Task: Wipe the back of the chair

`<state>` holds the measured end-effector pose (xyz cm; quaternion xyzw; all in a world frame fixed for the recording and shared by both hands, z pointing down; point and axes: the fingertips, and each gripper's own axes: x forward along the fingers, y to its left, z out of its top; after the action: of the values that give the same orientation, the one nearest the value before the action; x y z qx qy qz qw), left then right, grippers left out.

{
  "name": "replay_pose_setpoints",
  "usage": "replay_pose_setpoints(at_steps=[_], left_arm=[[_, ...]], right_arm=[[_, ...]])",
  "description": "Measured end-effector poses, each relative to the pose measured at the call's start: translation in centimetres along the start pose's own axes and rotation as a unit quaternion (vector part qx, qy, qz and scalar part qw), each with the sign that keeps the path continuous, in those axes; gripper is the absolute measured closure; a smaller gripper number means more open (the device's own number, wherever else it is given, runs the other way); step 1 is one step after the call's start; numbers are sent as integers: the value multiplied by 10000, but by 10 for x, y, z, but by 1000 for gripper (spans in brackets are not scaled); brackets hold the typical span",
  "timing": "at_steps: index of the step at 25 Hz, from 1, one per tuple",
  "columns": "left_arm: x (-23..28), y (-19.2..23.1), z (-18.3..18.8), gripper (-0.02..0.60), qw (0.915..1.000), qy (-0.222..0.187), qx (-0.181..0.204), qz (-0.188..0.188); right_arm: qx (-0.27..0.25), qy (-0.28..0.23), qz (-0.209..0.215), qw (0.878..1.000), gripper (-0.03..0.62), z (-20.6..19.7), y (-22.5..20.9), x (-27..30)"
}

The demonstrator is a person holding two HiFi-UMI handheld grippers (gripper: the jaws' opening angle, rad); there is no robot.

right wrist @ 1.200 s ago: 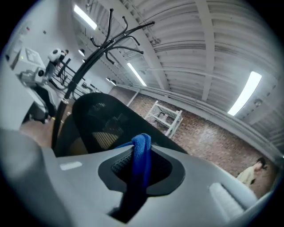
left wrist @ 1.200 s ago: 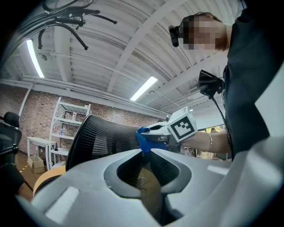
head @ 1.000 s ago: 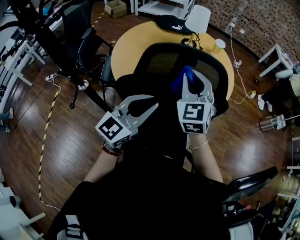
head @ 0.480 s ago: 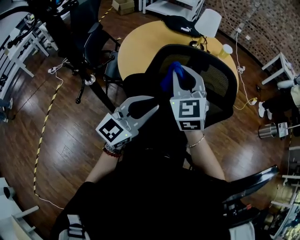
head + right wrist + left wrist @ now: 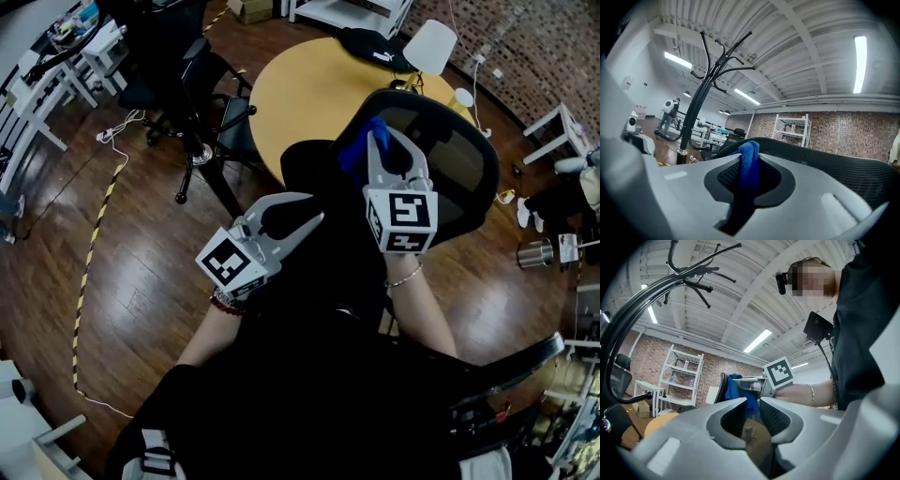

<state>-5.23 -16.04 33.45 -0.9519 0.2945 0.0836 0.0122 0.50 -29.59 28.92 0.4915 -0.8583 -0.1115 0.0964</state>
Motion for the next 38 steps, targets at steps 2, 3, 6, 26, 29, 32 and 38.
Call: replay_pose_setpoints(at_steps=[2,3,6,26,29,32,38], left_arm=[[-4,-1,0,500,9999,-12,-128,-86],[-5,-1,0,500,9997,-6,-192,-141],[-2,-5,-3,500,9986,40,-341,-391],[85,-98,-9,499,9963,251,-365,-743],[91,-105,-17,499,9983,407,-261,-328],[92,-106,-22,500,9985,468,-224,181],[74,-110,-29,522,9969,545,-214,526]], right_arm=[[196,-87,128,9997,563,1,0,2],[280,-117,208,9993,563,2,2,2],[638,-343,783,9943,562,6,18,-3],[-216,633,-2053,9764,557,-105,-164,-183],[-410,422,-2011,9778,557,-99,-169,-180],[-427,291,-1744,9833,559,-101,-165,-173],[-573,406,-1561,9852,558,-100,-151,-143]])
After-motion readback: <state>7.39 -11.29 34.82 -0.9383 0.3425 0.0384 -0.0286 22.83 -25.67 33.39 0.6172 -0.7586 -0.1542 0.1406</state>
